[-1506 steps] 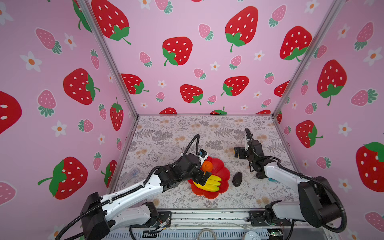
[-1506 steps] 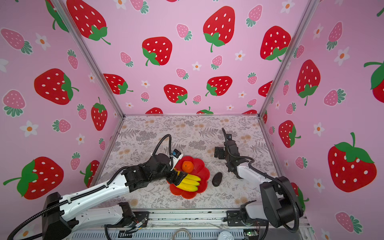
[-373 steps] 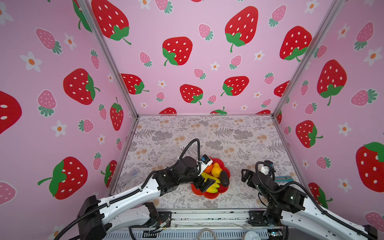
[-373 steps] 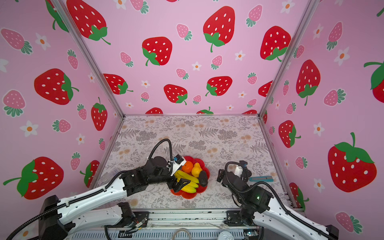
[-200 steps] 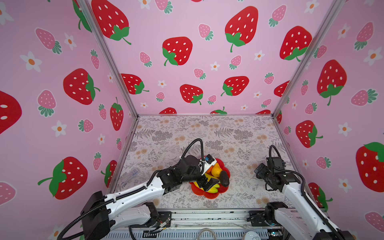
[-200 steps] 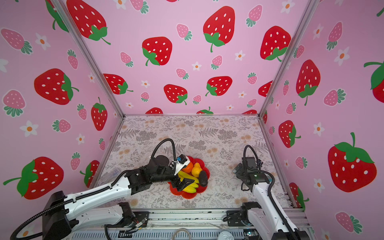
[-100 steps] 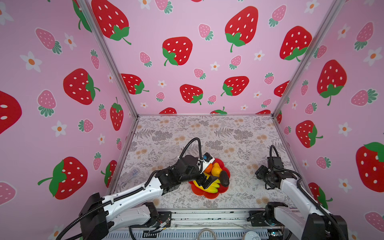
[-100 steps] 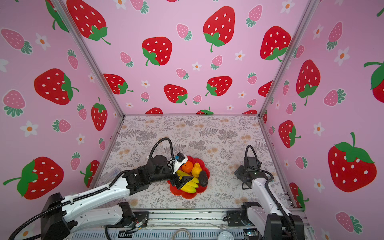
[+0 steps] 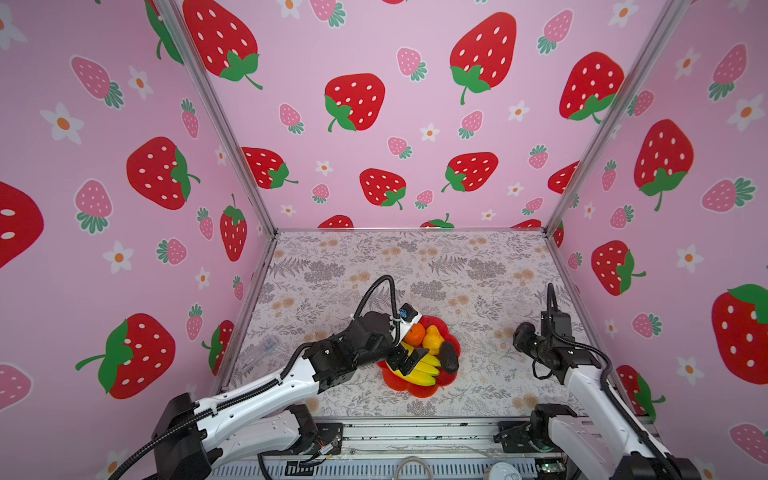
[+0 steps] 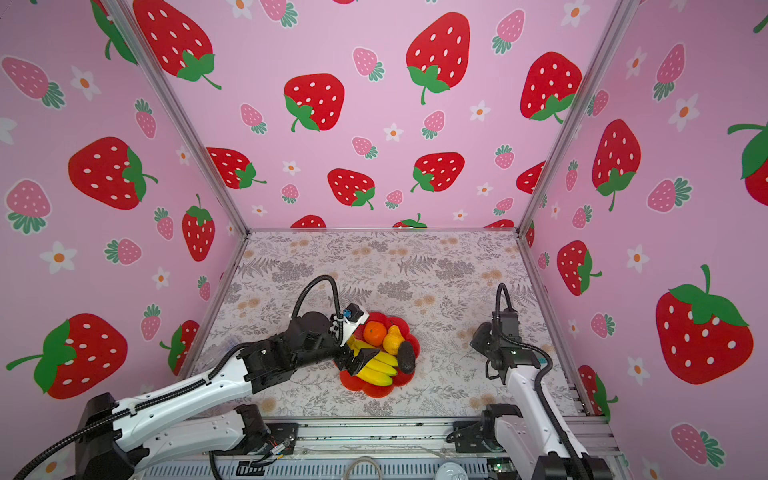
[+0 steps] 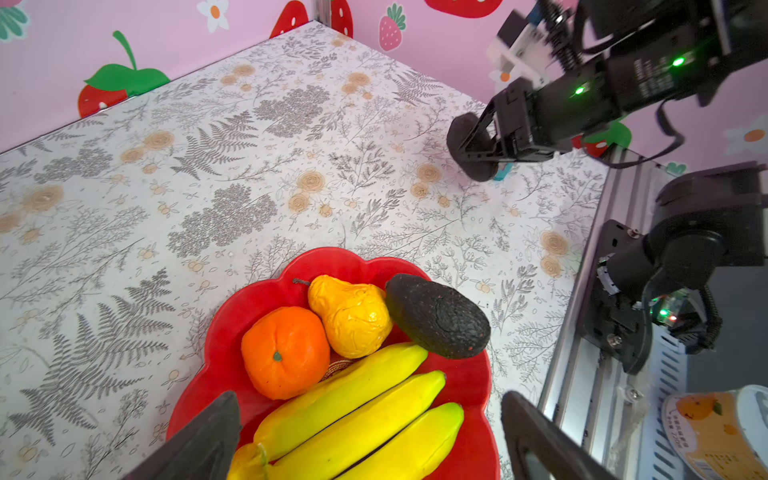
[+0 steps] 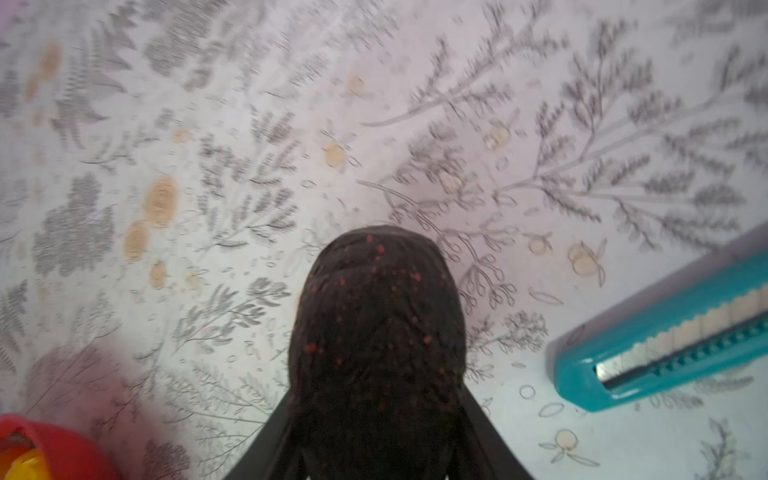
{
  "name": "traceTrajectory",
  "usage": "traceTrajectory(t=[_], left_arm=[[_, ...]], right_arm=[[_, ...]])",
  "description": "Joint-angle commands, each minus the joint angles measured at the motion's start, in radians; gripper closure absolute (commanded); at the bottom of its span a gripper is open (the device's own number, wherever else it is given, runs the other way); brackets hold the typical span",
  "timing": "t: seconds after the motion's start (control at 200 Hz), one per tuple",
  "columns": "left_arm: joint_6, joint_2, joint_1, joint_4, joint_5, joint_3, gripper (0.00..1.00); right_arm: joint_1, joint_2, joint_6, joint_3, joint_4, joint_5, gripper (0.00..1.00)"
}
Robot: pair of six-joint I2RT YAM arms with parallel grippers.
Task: Place and organize the fake fruits in the fruit bowl
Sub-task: 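Carry the second avocado to the bowl with the right gripper while the left gripper withdraws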
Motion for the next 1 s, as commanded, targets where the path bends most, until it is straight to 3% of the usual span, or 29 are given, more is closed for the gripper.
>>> traceTrajectory(t=[0.0, 0.25, 0.4, 0.625, 0.755, 0.996], left_arm=[[-0.051, -0.037, 0.036, -0.134, -0.083, 0.021, 0.01], [-0.225, -0.096, 0.161, -0.382, -0.151, 0.083, 0.01], [-0.278, -0.139, 0.181, -0.543, -0.147, 0.149, 0.01], [-0.285, -0.252, 0.193, -0.785, -0.179, 0.235, 0.01], [-0.332, -0.33, 0.212, -0.741, -0.116, 0.186, 0.01], [-0.415, -0.331, 0.249, -0.702, 0.028, 0.164, 0.01]], right_arm=[[0.059, -0.046, -0.142, 0.063, 0.091, -0.139, 0.59], [0.462, -0.05, -0.157, 0.151, 0.148, -0.076, 0.61], [0.725, -0.053, -0.262, 0.161, 0.213, -0.023, 0.6], [0.895, 0.22, -0.426, 0.27, 0.231, -0.13, 0.6], [0.928, 0.361, -0.516, 0.343, 0.223, -0.186, 0.62], [0.952, 0.444, -0.613, 0.374, 0.246, -0.308, 0.58]])
